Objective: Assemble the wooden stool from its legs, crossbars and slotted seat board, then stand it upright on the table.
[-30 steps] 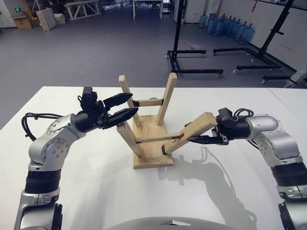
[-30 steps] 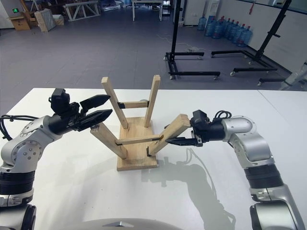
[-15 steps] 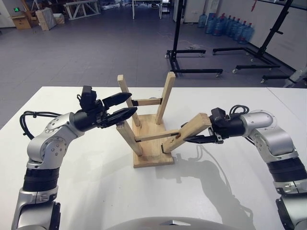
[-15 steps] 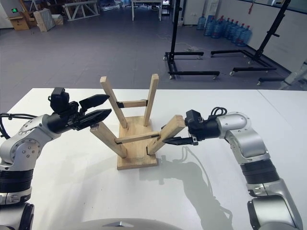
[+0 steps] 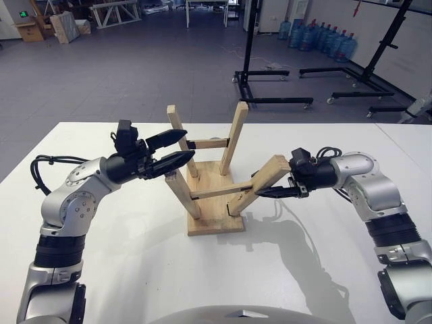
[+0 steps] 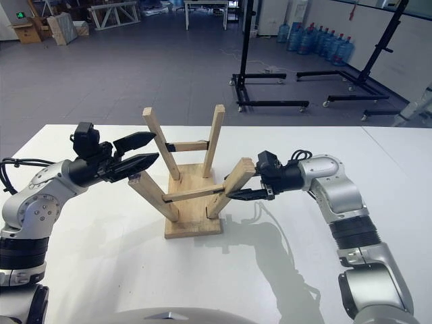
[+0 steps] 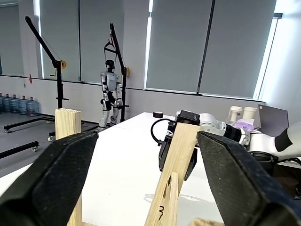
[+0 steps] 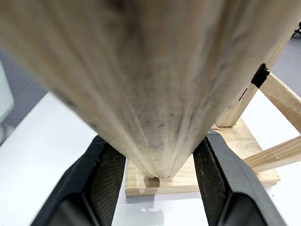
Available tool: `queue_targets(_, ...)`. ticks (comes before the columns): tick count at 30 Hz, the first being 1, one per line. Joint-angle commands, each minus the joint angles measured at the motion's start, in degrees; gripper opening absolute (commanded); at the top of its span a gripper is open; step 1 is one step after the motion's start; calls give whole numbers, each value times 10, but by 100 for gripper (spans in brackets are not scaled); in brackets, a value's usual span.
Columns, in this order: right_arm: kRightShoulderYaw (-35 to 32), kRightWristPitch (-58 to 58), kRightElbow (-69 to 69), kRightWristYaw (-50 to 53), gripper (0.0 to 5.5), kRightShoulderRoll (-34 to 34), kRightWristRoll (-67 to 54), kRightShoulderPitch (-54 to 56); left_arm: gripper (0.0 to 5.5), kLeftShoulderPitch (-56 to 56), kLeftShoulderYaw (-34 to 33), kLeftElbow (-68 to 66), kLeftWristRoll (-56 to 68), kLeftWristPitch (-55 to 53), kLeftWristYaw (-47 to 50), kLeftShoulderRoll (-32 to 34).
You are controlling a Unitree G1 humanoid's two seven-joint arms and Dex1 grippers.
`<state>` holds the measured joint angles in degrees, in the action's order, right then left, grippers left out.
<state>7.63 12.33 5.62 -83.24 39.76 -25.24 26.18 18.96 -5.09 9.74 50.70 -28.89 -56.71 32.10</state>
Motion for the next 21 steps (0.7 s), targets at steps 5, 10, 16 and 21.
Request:
queue_targets(5, 59, 70, -33, -7, 242, -7, 8, -21, 382, -29, 69, -15, -57, -12, 18, -22)
queue_targets(10, 51, 93, -41, 0, 333, -9, -3, -15, 382, -28, 72, -24, -59, -2, 19, -24)
queue_targets(16, 22, 58, -24, 49, 440, -16, 14, -23, 382, -24, 63, -36, -56, 10, 18, -22)
queue_targets(21, -23, 37, -63, 98, 440, -28, -9, -57, 382, -1, 65, -40, -52, 7, 19, -24)
